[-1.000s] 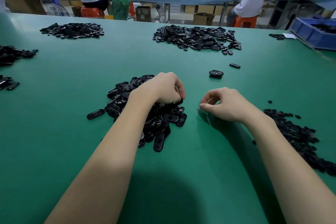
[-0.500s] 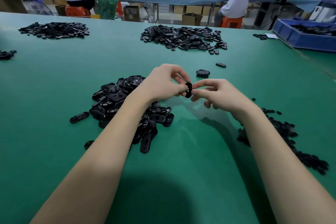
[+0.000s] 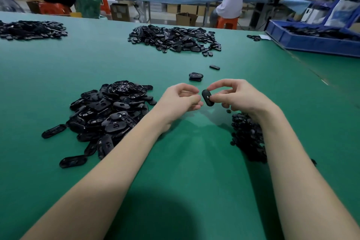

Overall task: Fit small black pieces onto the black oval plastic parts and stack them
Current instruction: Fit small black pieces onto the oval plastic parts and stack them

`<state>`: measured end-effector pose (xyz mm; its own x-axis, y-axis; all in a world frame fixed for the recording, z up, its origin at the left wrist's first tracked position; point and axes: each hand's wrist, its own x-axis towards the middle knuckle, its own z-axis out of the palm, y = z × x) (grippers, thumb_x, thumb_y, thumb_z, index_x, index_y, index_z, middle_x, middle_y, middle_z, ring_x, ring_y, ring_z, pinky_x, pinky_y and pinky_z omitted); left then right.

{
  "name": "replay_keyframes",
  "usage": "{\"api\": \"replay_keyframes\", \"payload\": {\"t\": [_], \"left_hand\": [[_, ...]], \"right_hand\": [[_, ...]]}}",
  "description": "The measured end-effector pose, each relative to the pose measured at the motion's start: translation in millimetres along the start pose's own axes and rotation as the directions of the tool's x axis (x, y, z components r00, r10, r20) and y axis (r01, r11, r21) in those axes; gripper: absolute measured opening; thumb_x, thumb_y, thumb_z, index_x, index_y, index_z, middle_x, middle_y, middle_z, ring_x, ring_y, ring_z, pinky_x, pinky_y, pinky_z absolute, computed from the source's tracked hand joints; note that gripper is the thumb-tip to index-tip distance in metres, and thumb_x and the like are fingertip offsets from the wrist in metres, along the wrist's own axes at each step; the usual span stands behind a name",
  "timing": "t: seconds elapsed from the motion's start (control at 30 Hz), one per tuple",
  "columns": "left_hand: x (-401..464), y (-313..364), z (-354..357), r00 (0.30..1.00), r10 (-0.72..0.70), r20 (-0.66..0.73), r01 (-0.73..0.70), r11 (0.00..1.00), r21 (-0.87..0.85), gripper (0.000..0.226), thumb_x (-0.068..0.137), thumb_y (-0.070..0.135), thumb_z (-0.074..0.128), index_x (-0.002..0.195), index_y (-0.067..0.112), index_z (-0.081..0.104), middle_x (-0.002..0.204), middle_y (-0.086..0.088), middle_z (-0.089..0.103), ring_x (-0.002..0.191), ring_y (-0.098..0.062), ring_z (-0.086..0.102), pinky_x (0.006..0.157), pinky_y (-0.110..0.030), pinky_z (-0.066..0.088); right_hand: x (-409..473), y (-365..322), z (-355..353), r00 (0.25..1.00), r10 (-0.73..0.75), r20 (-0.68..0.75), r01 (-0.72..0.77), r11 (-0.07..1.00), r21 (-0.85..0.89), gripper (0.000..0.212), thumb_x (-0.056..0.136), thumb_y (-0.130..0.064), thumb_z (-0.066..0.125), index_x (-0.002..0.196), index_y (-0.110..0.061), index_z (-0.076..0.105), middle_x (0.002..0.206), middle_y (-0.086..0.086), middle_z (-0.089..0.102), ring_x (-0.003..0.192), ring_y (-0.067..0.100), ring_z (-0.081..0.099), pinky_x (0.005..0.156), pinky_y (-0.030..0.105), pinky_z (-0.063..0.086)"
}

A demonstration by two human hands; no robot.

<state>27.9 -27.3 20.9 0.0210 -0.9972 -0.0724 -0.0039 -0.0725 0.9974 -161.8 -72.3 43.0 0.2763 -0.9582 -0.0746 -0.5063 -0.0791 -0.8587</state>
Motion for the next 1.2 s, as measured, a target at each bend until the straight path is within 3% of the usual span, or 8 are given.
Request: {"api": "replay_keyframes", "payload": {"t": [0.3, 0.4, 0.47, 0.57, 0.77, 1.03, 1.1, 1.2], "left_hand": [[-3, -6, 5, 0.997, -0.073, -0.001, 0.072, 0.991, -0.108, 0.011, 0.094, 0.001, 0.066, 0.104, 0.003, 0.069, 0.093, -0.019, 0.076, 0.071, -0.016, 0.074, 0.072, -0.018, 0.060], [-2, -8, 4, 0.995, -0.092, -0.025, 0.088, 0.988, -0.128, 0.006, 0.094, -0.001, 0.064, 0.097, 0.004, 0.066, 0.090, -0.019, 0.074, 0.074, -0.020, 0.073, 0.076, -0.022, 0.061], [0, -9, 4, 0.994, -0.106, -0.035, 0.100, 0.984, -0.147, 0.006, 0.095, -0.003, 0.062, 0.096, 0.003, 0.064, 0.089, -0.020, 0.073, 0.076, -0.024, 0.073, 0.079, -0.024, 0.061], [1, -10, 2, 0.993, -0.115, -0.035, 0.108, 0.981, -0.158, 0.006, 0.095, -0.003, 0.062, 0.097, 0.003, 0.063, 0.093, -0.021, 0.073, 0.082, -0.028, 0.073, 0.080, -0.025, 0.061], [1, -11, -1, 0.996, -0.082, -0.024, 0.077, 0.987, -0.143, 0.019, 0.096, -0.002, 0.060, 0.111, 0.007, 0.069, 0.099, -0.022, 0.072, 0.077, -0.023, 0.075, 0.077, -0.023, 0.061], [2, -11, -1, 0.993, -0.108, -0.047, 0.100, 0.985, -0.142, 0.013, 0.095, -0.003, 0.060, 0.096, 0.008, 0.067, 0.097, -0.021, 0.074, 0.077, -0.023, 0.075, 0.075, -0.024, 0.062], [3, -11, -1, 0.993, -0.103, -0.064, 0.096, 0.990, -0.102, 0.014, 0.094, -0.002, 0.060, 0.096, 0.009, 0.067, 0.093, -0.017, 0.073, 0.070, -0.019, 0.073, 0.071, -0.024, 0.062], [4, -11, 0, 0.992, -0.094, -0.082, 0.085, 0.991, -0.101, 0.020, 0.096, -0.003, 0.053, 0.101, 0.009, 0.068, 0.089, -0.013, 0.066, 0.068, -0.021, 0.071, 0.069, -0.027, 0.063]], "right_hand": [[1, 1, 4, 0.998, 0.001, 0.056, 0.002, 0.999, -0.049, 0.005, 0.089, -0.022, 0.075, 0.091, -0.024, 0.079, 0.078, -0.008, 0.074, 0.060, 0.013, 0.042, 0.058, 0.025, 0.036], [2, 3, 1, 0.999, 0.015, -0.048, -0.028, 0.960, -0.279, 0.016, 0.094, -0.024, 0.062, 0.091, -0.031, 0.076, 0.086, -0.016, 0.077, 0.063, 0.002, 0.060, 0.066, 0.025, 0.050], [1, 5, -5, 0.987, 0.042, -0.154, -0.114, 0.858, -0.501, 0.019, 0.091, -0.024, 0.060, 0.091, -0.035, 0.075, 0.093, -0.017, 0.076, 0.087, 0.008, 0.067, 0.080, 0.030, 0.054], [-1, 7, -12, 0.961, 0.120, -0.251, -0.251, 0.762, -0.598, 0.013, 0.084, -0.026, 0.066, 0.087, -0.037, 0.073, 0.103, -0.013, 0.074, 0.101, 0.018, 0.065, 0.083, 0.031, 0.050], [-2, 8, -4, 0.945, 0.180, -0.272, -0.310, 0.757, -0.575, 0.016, 0.083, -0.021, 0.069, 0.088, -0.033, 0.077, 0.104, -0.005, 0.074, 0.100, 0.023, 0.067, 0.084, 0.030, 0.051], [0, 10, 1, 0.953, 0.131, -0.273, -0.270, 0.776, -0.570, 0.021, 0.090, -0.019, 0.059, 0.095, -0.031, 0.076, 0.107, 0.000, 0.073, 0.095, 0.026, 0.068, 0.084, 0.033, 0.055], [2, 11, 1, 0.967, 0.112, -0.229, -0.211, 0.855, -0.473, 0.023, 0.091, -0.018, 0.057, 0.094, -0.030, 0.077, 0.101, -0.002, 0.074, 0.083, 0.017, 0.067, 0.072, 0.028, 0.056], [3, 8, 4, 0.985, 0.071, -0.155, -0.116, 0.945, -0.305, 0.021, 0.092, -0.020, 0.059, 0.088, -0.030, 0.077, 0.079, -0.014, 0.071, 0.050, -0.004, 0.053, 0.047, 0.016, 0.037]]}}
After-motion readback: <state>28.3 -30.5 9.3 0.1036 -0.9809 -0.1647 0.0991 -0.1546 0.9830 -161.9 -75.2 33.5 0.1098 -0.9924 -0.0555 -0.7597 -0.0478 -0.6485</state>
